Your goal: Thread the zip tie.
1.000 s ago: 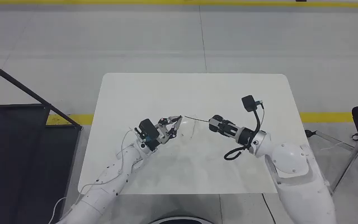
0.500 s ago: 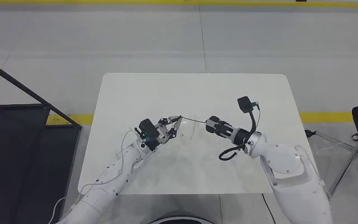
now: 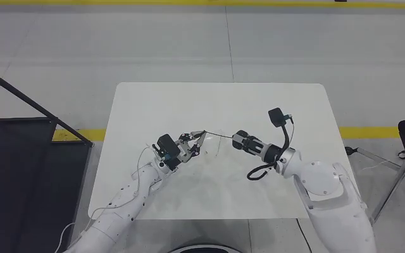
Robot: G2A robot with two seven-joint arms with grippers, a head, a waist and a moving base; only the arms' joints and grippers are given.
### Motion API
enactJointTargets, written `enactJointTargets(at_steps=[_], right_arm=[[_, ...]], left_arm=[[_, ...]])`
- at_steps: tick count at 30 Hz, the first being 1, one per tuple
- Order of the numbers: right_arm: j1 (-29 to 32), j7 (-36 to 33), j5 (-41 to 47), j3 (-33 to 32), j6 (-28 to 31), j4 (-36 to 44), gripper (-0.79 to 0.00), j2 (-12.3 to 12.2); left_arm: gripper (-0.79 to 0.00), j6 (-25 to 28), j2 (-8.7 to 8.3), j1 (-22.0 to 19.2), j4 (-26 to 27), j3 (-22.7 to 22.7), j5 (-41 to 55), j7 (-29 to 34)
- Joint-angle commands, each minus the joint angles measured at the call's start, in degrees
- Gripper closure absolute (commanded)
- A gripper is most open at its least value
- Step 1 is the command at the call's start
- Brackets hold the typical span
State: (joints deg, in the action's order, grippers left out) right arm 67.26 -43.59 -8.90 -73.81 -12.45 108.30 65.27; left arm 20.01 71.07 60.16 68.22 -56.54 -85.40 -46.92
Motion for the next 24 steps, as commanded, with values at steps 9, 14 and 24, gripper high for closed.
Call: enactJointTargets(at_steps=[9, 14, 24], right_arm=[[-0.7, 0.4, 0.3, 0.8, -0.7, -0.3, 0.0, 0.0], [-0.7, 0.8, 1.0, 0.9, 0.0, -0.3, 0.0, 0.0], [0.5, 1.2, 3.1, 0.1, 3.7, -0.3, 0.0, -0.1]], left_arm=[[0.0, 0.0, 0.0, 0.0, 0.0, 0.0, 0.0, 0.0], [0.0, 0.0, 0.0, 0.0, 0.0, 0.0, 0.0, 0.0], [0.0, 0.0, 0.0, 0.0, 0.0, 0.0, 0.0, 0.0]])
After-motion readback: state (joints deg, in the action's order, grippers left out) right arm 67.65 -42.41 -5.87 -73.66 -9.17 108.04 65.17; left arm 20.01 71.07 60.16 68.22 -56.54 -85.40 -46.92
